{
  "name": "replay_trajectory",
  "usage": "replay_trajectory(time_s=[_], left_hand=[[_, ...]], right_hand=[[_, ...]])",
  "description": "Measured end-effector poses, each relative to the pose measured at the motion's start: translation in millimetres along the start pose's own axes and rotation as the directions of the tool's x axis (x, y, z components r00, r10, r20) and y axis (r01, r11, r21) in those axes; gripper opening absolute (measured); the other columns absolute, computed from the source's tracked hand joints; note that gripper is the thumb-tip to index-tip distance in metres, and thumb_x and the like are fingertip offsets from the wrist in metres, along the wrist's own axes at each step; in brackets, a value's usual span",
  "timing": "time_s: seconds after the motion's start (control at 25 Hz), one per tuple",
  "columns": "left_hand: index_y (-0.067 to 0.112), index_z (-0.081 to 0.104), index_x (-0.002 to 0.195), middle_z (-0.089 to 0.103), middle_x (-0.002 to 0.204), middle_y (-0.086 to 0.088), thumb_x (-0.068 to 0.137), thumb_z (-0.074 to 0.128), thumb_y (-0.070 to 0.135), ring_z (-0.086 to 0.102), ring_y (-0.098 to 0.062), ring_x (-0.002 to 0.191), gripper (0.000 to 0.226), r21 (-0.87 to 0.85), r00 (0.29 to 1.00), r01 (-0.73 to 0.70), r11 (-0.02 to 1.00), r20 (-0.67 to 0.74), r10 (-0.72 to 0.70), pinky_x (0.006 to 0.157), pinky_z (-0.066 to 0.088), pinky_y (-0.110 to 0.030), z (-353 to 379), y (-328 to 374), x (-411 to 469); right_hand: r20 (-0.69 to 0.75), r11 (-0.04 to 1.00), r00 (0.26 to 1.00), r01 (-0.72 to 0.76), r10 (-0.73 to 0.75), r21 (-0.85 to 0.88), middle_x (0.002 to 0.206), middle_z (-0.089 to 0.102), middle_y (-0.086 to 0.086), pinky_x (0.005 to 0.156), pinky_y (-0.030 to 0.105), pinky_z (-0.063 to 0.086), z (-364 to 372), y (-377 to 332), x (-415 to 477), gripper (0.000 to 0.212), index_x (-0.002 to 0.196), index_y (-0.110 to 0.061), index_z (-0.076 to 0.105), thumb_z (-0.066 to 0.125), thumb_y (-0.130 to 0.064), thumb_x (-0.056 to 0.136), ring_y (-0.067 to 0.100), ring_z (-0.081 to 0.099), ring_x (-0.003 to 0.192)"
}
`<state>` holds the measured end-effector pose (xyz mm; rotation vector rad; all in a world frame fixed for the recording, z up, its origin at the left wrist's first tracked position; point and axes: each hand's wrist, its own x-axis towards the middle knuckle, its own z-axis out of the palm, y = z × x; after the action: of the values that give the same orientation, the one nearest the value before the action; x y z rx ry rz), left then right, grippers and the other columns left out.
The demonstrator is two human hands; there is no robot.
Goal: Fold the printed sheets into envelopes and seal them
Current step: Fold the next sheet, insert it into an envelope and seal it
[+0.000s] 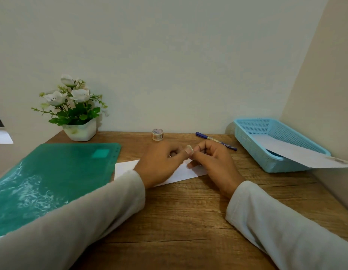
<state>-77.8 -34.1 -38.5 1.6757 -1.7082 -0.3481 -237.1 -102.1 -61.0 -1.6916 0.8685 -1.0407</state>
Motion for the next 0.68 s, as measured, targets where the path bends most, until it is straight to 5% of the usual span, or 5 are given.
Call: replay_trajectory(time_s=[0.12, 0.32, 0.56, 0.68], left_hand=[[0.025, 0.075, 0.092, 0.073, 0.083, 0.005, 0.098, 0.052, 0.050, 0.066, -0.010, 0.079, 0.035, -0.154, 1.000, -0.022, 0.988, 0.012, 0.024, 0.079, 0.057, -0.045, 6, -10, 1], [0.024, 0.077, 0.088, 0.073, 0.081, -0.003, 0.095, 0.056, 0.054, 0.067, -0.025, 0.079, 0.037, -0.244, 0.999, -0.038, 0.969, -0.006, 0.038, 0.073, 0.055, -0.055, 10, -17, -1], [0.017, 0.077, 0.089, 0.075, 0.083, 0.001, 0.098, 0.059, 0.028, 0.064, -0.002, 0.068, 0.023, -0.355, 0.998, 0.066, 0.933, 0.004, -0.069, 0.060, 0.048, -0.014, 10, -23, 2], [0.016, 0.076, 0.091, 0.074, 0.082, 0.004, 0.098, 0.059, 0.028, 0.065, 0.001, 0.070, 0.022, -0.354, 0.998, 0.067, 0.933, 0.025, -0.063, 0.063, 0.049, -0.015, 11, -22, 1]], right_hand=[[0.005, 0.994, 0.997, 0.071, -0.071, -0.081, 0.083, 0.075, 0.006, 0.081, 0.043, 0.062, 2, 2, -1, 0.009, 0.090, -0.007, 0.070, 0.071, -0.016, 0.092, 0.023, 0.075, 0.078], [0.051, 0.966, 0.987, 0.157, -0.150, -0.207, 0.082, 0.073, -0.002, 0.076, 0.047, 0.060, 4, 2, -4, 0.009, 0.088, -0.019, 0.071, 0.070, -0.011, 0.090, 0.024, 0.070, 0.078], [0.040, 0.979, 0.990, 0.138, -0.134, -0.148, 0.089, 0.074, 0.000, 0.078, 0.051, 0.060, 2, 6, -1, 0.005, 0.091, -0.020, 0.072, 0.074, -0.016, 0.088, 0.027, 0.072, 0.081], [-0.002, 0.978, 0.988, 0.154, -0.156, -0.142, 0.088, 0.074, 0.000, 0.073, 0.041, 0.062, 0, 6, 0, 0.007, 0.093, -0.019, 0.072, 0.077, -0.016, 0.089, 0.027, 0.071, 0.079]])
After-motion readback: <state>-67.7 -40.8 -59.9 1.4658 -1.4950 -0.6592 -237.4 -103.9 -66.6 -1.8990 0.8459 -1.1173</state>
